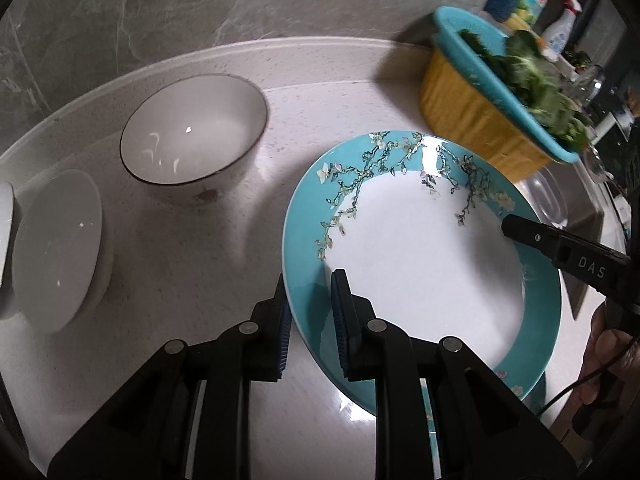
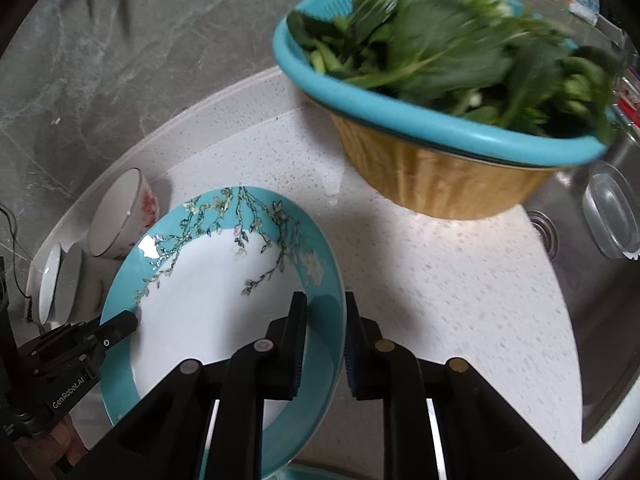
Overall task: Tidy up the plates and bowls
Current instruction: 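Carry the deep plate over the plate stack and lower it, then open the left gripper to release the deep plate onto the stack, then move the left gripper to the rim of the large white bowl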
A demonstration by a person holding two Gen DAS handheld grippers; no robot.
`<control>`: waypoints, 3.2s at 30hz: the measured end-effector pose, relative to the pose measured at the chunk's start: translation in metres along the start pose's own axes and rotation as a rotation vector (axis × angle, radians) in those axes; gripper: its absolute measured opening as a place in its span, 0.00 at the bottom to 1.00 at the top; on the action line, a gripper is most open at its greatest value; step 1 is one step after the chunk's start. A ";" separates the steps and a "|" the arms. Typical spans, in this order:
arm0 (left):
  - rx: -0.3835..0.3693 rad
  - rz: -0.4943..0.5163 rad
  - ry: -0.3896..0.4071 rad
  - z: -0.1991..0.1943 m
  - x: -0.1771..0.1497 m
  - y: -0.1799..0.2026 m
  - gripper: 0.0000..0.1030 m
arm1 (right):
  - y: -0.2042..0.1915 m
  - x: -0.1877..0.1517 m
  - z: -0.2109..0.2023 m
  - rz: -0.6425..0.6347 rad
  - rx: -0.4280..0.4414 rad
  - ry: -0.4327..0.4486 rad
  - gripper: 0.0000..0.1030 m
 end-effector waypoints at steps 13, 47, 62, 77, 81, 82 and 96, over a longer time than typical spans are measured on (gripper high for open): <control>-0.040 0.087 0.023 -0.065 -0.085 0.075 0.17 | 0.038 -0.080 -0.087 -0.020 0.000 0.053 0.16; 0.100 0.034 -0.032 -0.053 -0.203 0.108 0.22 | 0.049 -0.166 -0.059 -0.282 0.005 -0.013 0.21; 0.059 -0.258 0.093 -0.118 -0.169 -0.005 1.00 | 0.036 -0.117 -0.101 -0.262 0.045 0.132 0.71; 0.417 -0.630 0.158 -0.148 -0.104 -0.259 1.00 | -0.307 0.035 -0.016 -0.541 0.506 -0.088 0.78; 0.393 -0.642 0.143 -0.131 -0.093 -0.282 0.97 | -0.380 0.053 0.034 -0.614 0.469 -0.147 0.72; 0.393 -0.638 0.126 -0.124 -0.092 -0.284 0.97 | -0.397 0.057 0.052 -0.623 0.445 -0.170 0.68; 0.280 -0.785 0.062 -0.071 -0.069 -0.354 0.96 | -0.446 0.055 0.170 -0.661 0.330 -0.347 0.62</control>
Point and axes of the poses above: each gripper's, at about its wrist camera, not at the fingertips, and z roughly the way its jaws point, y to its right, x to its top, the point moved 1 cm from there along z, roughly the way its jaws point, and after that the axes turned 3 degrees about x, right-handed, at the moved point
